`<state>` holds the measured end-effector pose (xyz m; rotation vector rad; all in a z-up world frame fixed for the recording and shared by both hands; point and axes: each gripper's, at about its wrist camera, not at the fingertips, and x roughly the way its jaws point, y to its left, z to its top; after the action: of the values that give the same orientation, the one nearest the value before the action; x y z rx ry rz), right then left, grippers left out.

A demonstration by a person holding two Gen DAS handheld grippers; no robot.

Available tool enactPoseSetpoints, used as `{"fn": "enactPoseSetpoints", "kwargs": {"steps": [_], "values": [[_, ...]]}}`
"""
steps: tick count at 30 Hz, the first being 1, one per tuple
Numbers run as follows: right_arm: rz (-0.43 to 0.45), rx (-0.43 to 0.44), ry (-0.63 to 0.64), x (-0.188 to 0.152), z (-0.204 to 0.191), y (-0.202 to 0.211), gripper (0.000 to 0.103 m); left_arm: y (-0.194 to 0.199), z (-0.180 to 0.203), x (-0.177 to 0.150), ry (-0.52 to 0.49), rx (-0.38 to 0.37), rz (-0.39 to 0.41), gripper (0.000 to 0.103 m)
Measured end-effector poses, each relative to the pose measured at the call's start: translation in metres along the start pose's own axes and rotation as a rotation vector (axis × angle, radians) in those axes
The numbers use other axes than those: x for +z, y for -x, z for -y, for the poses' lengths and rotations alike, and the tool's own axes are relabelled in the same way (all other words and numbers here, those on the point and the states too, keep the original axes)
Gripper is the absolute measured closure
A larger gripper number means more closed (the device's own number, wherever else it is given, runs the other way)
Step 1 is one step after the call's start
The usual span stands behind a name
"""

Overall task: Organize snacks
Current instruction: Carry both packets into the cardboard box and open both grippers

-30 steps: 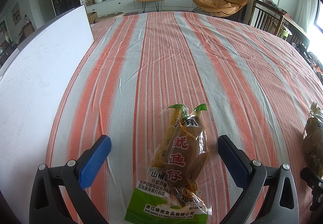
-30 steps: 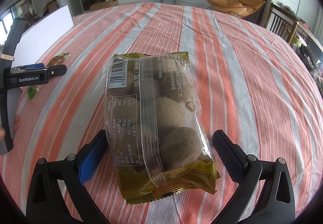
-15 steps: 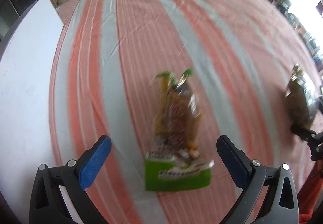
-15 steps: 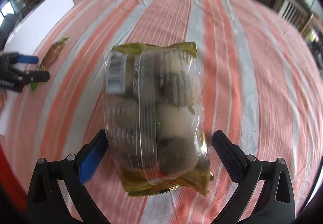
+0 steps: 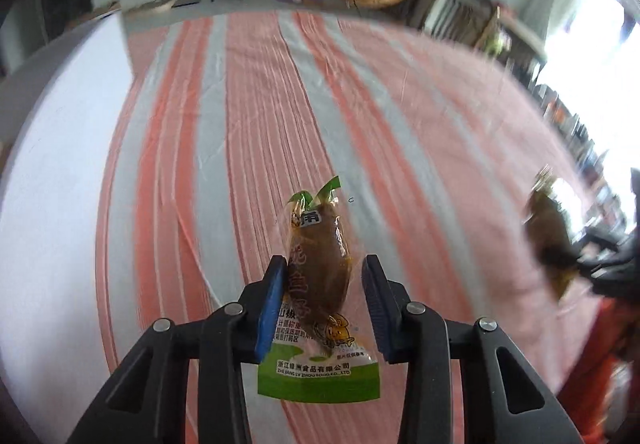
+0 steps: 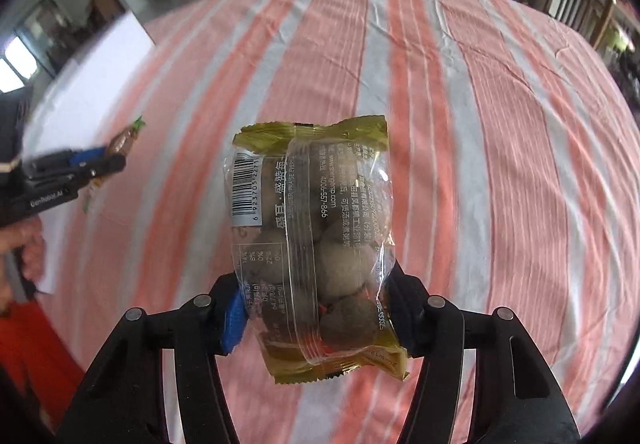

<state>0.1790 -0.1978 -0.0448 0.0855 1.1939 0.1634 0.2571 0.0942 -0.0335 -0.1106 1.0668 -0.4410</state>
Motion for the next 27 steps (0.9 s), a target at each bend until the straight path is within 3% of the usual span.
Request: {"fn": "enactPoseSetpoints", "kwargs": {"steps": [6,9,11,15,21,23,24,25,26,27], "values": [[0.039,0.09,0.04,0.023,-0.048,0.02,0.041,0.08,-0.03,-0.006,0.164,-0.165,0.164,0.065],[0.087,0.174,0.098,0.045,-0.101,0.038,0.041,0.133,-0.057,-0.006,0.203,-0.166,0.248,0.064],[0.12,0.25,0.155,0.066,-0.154,0.053,0.041,0.162,-0.076,-0.007,0.211,-0.118,0.283,0.064],[0.154,0.367,0.251,0.097,-0.248,0.067,0.041,0.213,-0.127,-0.022,0.225,0.078,0.308,0.064],[0.184,0.426,0.41,0.13,-0.388,0.044,0.039,0.21,-0.171,-0.068,0.262,0.236,0.246,0.061],[0.195,0.401,0.458,0.132,-0.417,0.024,0.036,0.204,-0.177,-0.079,0.275,0.265,0.228,0.05],[0.194,0.389,0.473,0.13,-0.422,0.016,0.03,0.201,-0.18,-0.082,0.28,0.28,0.227,0.037],[0.183,0.379,0.493,0.129,-0.431,0.003,0.013,0.2,-0.181,-0.085,0.283,0.3,0.229,0.026],[0.159,0.359,0.507,0.128,-0.439,-0.012,0.006,0.198,-0.181,-0.087,0.282,0.32,0.235,0.022],[0.153,0.34,0.507,0.125,-0.44,-0.019,0.006,0.197,-0.18,-0.09,0.274,0.343,0.25,0.02]]}}
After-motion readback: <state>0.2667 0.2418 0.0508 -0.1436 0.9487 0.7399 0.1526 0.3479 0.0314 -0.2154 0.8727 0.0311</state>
